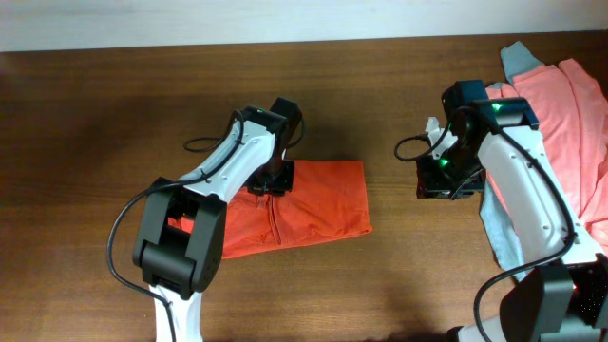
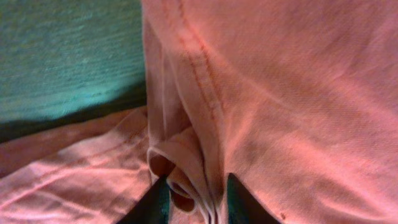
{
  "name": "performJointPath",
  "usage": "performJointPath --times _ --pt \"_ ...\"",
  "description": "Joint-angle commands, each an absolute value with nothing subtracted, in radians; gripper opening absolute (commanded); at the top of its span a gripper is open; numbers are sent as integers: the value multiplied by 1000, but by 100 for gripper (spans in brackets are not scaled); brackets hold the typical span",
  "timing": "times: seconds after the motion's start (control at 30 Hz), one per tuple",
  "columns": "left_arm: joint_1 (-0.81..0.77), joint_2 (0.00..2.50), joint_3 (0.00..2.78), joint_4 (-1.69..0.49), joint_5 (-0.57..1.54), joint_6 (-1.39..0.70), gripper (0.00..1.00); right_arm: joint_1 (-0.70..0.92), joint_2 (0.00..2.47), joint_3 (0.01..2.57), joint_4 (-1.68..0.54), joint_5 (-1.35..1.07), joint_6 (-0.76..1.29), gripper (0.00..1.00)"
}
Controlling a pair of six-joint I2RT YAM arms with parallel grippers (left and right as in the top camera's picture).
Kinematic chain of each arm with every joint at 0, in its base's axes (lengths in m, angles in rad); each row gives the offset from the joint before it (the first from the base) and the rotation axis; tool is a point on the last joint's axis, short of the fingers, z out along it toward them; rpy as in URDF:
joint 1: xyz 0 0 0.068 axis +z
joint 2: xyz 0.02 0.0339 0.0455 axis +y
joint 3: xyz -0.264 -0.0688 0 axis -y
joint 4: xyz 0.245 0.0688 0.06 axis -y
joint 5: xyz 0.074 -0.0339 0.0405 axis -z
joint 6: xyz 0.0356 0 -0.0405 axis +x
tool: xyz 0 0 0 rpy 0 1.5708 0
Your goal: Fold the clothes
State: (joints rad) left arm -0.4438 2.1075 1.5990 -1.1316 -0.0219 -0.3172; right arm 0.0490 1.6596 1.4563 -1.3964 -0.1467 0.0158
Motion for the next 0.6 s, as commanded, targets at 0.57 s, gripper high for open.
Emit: performJointPath --times 0.57 --pt "-445 2098 1556 -1335 100 -323 0 45 1658 1462 -1398 -146 3 39"
